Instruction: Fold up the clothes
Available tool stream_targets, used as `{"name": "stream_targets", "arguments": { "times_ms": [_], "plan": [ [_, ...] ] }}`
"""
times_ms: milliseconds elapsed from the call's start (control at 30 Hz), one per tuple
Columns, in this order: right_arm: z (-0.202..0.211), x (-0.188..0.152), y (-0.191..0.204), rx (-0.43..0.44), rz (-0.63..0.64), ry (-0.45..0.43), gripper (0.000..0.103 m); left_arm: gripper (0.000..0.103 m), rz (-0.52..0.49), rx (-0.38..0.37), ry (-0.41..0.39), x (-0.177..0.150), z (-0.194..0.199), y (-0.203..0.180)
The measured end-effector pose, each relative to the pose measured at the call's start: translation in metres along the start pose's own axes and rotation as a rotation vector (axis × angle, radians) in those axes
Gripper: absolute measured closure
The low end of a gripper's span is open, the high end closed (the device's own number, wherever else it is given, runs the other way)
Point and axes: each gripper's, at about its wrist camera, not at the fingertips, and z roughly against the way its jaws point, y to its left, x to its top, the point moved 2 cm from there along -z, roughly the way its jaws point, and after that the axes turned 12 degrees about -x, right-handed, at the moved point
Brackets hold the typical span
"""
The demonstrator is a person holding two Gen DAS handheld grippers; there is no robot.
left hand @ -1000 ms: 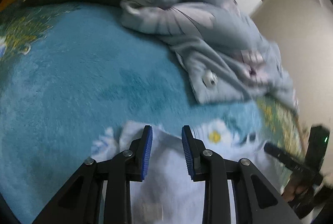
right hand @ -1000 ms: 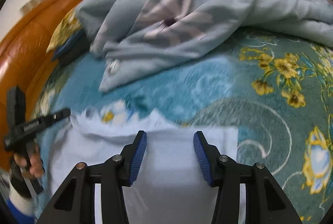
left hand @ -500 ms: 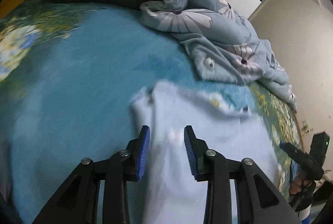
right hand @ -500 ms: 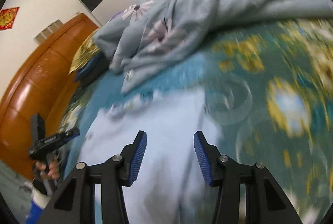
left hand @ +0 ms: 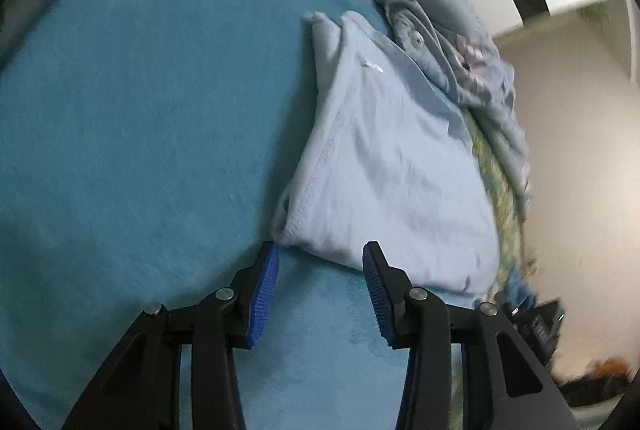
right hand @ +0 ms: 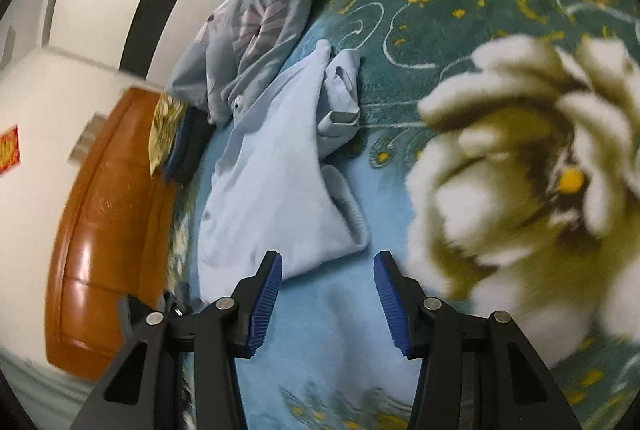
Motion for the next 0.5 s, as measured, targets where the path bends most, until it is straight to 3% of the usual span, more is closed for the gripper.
{"name": "stream_targets", "arguments": {
  "times_ms": [200, 233, 267, 333, 400, 500],
  "plan": [
    [-0.016, 0.002, 0.008, 0.01, -0.129, -0.095, 0.052, 0.059, 0.133, -0.124, -0.177, 0.0, -0.005, 0.011],
    [-0.018, 0.003, 0.01, 0.014, -0.137, -0.106, 0.055, 0.065, 0.14, -0.133, -0.196, 0.001, -0.005, 0.011],
    [-0.02, 0.005, 0.012, 0.019, -0.144, -0.116, 0.06, 0.085, 0.152, -0.127, -0.215, 0.002, -0.006, 0.014],
    [-0.024, 0.005, 0.011, 0.019, -0.176, -0.118, 0.092, 0.093, 0.212, -0.151, -0.229, 0.003, -0.007, 0.023],
    [-0.026, 0.006, 0.01, 0.024, -0.21, -0.128, 0.094, 0.094, 0.259, -0.172, -0.239, 0.004, -0.007, 0.029],
    [-0.016, 0.004, 0.015, 0.008, -0.194, -0.16, 0.095, 0.095, 0.206, -0.145, -0.258, -0.001, 0.005, 0.017]
  ]
}}
